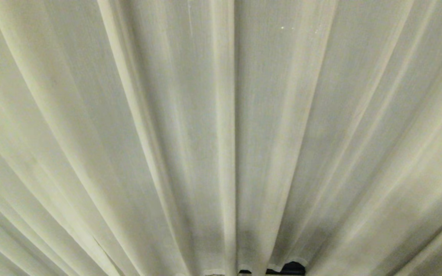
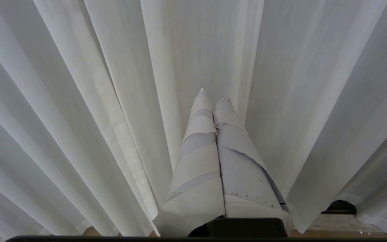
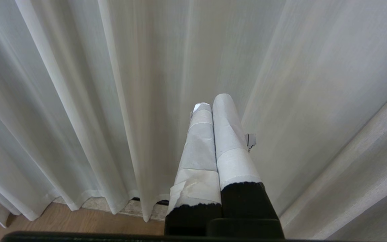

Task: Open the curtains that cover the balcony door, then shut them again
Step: Close the outer curtains on both sides

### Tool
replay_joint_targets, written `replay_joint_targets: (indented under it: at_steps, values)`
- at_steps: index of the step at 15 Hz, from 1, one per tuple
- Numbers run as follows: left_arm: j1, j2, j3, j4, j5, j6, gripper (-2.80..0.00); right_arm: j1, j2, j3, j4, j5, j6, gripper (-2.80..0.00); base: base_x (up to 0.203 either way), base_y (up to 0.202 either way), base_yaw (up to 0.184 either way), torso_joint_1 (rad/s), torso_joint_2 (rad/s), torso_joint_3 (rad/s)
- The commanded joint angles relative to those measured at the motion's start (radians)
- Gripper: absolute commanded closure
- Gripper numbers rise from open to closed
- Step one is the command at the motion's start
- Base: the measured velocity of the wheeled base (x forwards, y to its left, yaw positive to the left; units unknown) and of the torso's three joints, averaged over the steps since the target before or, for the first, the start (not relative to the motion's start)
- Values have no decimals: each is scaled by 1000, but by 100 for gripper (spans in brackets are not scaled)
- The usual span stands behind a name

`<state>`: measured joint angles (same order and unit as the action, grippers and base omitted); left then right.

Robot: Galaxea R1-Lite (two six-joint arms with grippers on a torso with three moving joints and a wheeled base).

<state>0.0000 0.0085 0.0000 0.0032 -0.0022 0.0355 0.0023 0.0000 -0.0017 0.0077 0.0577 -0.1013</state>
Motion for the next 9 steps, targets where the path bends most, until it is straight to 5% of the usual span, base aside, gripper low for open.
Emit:
replay_joint_targets:
  at_steps: [1, 9]
  values:
    - [0, -9, 0, 0, -1, 0, 0, 1, 2, 0, 0, 1, -1, 0, 0, 0, 0, 0, 0, 0]
    - [0, -7, 0, 0, -1, 0, 0, 1, 2, 0, 0, 1, -1, 0, 0, 0, 0, 0, 0, 0]
